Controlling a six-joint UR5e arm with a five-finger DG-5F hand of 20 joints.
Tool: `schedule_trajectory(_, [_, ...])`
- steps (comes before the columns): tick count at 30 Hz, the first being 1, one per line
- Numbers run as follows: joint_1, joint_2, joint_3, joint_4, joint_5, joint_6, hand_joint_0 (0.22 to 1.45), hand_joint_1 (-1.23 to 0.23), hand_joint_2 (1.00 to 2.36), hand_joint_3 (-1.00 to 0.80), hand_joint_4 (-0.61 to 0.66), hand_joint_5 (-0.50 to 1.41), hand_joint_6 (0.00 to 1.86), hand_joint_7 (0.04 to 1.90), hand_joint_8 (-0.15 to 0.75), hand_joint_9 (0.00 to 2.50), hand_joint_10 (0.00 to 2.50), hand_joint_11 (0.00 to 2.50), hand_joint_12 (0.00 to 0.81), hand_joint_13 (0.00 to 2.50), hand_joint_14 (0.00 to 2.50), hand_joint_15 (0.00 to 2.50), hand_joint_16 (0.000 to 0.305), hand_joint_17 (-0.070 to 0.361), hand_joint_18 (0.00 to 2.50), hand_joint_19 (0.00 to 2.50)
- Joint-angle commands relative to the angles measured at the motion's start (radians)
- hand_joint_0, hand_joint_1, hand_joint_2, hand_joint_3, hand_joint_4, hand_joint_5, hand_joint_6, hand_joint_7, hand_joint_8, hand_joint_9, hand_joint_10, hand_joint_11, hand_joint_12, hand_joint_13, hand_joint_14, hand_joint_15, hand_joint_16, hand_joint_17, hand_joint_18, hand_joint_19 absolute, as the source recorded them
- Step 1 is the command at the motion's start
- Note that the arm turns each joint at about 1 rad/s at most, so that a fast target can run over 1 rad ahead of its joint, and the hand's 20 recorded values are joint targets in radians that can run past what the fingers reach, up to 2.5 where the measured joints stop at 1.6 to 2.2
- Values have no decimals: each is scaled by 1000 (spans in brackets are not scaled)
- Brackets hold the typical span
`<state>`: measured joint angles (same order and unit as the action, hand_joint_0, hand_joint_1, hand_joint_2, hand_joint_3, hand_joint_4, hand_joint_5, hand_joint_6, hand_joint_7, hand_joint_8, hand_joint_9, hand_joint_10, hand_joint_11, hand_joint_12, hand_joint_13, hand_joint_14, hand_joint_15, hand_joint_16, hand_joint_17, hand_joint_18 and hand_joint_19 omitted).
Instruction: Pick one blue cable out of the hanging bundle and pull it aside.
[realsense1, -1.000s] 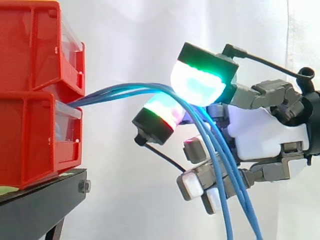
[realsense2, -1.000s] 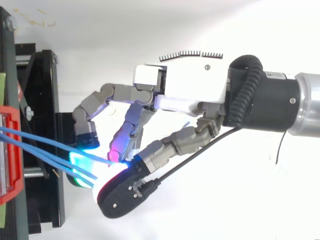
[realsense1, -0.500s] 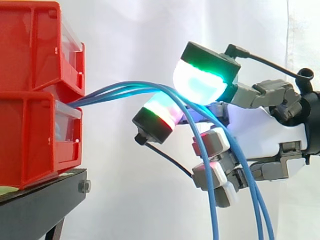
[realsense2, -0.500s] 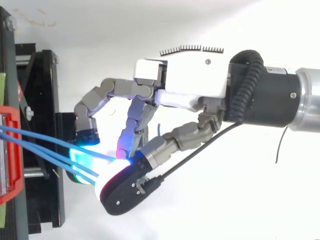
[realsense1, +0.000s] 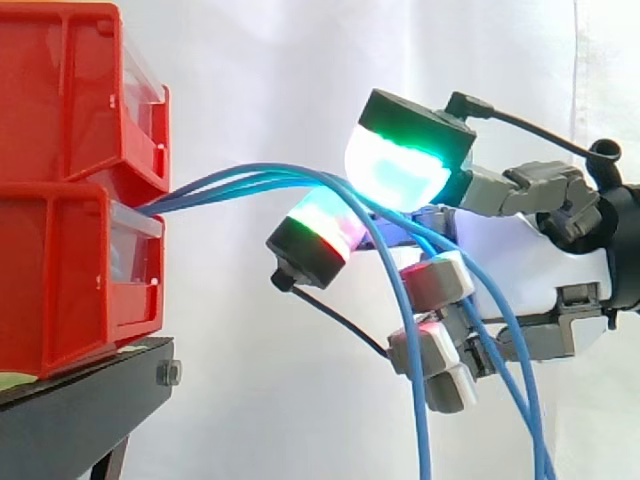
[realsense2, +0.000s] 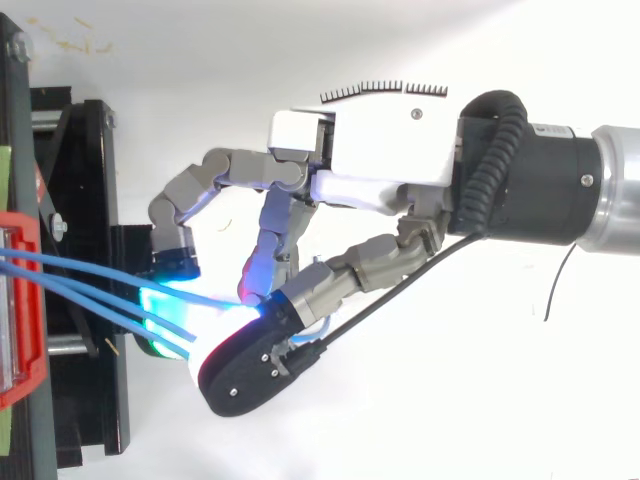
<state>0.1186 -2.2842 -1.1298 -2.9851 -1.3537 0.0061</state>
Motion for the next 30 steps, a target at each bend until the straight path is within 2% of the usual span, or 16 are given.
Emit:
schedule_trajectory(1, [0, 0, -1, -2, -5, 0, 650, -850, 1008, -400, -134, -146, 921, 876, 240, 1232, 21, 748, 336, 1109, 26, 784, 41, 93, 997, 753])
schedule_trajectory(4, [-2, 0, -1, -8, -5, 0, 690, -887, 1000, -500, -93, -178, 935, 788, 238, 1180, 21, 760, 338, 1084, 25, 764, 42, 94, 982, 711])
schedule_trajectory(8, [-4, 5, -1, -34, -8, -5, 716, -940, 1000, -500, -64, -198, 934, 742, 227, 1099, 20, 762, 336, 1062, 25, 754, 42, 94, 981, 682])
schedule_trajectory(11, [-4, 12, -1, -63, -8, -6, 694, -970, 1000, -500, -48, -216, 936, 706, 224, 1034, 18, 758, 339, 1040, 24, 750, 41, 93, 972, 673])
schedule_trajectory(13, [-5, 17, -1, -83, -8, -11, 637, -974, 1000, -500, -42, -219, 936, 707, 226, 1017, 18, 758, 339, 1023, 25, 750, 42, 95, 955, 686])
schedule_trajectory(14, [-5, 22, -1, -95, -10, -17, 566, -942, 1000, -500, -27, -221, 937, 712, 238, 1012, 18, 765, 351, 1019, 22, 762, 44, 100, 942, 701])
schedule_trajectory(17, [-10, 32, 1, -123, -10, -31, 488, -817, 1000, -500, -4, -214, 938, 694, 276, 1041, 18, 766, 386, 1031, 22, 768, 51, 115, 952, 724])
schedule_trajectory(18, [-10, 32, 1, -123, -10, -31, 482, -799, 1000, -500, -3, -212, 937, 695, 277, 1046, 17, 762, 391, 1034, 22, 764, 52, 116, 955, 724])
schedule_trajectory(19, [-11, 34, -1, -129, -10, -37, 483, -679, 1000, -500, -6, -205, 933, 708, 289, 1079, 17, 773, 391, 1035, 22, 767, 52, 118, 947, 741])
schedule_trajectory(22, [-13, 37, -1, -133, -16, -44, 493, -608, 1000, -500, -21, -191, 926, 749, 292, 1114, 20, 774, 391, 1040, 22, 773, 53, 118, 937, 754])
schedule_trajectory(24, [-14, 37, -1, -135, -18, -51, 544, -569, 1000, -500, -38, -185, 922, 794, 283, 1134, 21, 787, 373, 1032, 24, 782, 49, 111, 909, 787])
schedule_trajectory(27, [-16, 37, -1, -135, -18, -51, 577, -594, 1008, -390, -58, -181, 927, 807, 278, 1146, 21, 795, 366, 1045, 25, 784, 47, 107, 901, 797])
schedule_trajectory(28, [-16, 37, -1, -135, -18, -51, 579, -643, 1014, -285, -55, -181, 928, 825, 285, 1147, 19, 798, 367, 1044, 24, 794, 47, 107, 910, 788])
schedule_trajectory(30, [-16, 37, -1, -135, -18, -51, 592, -700, 1018, -222, -45, -182, 931, 839, 283, 1142, 22, 800, 365, 1048, 24, 781, 47, 106, 916, 781])
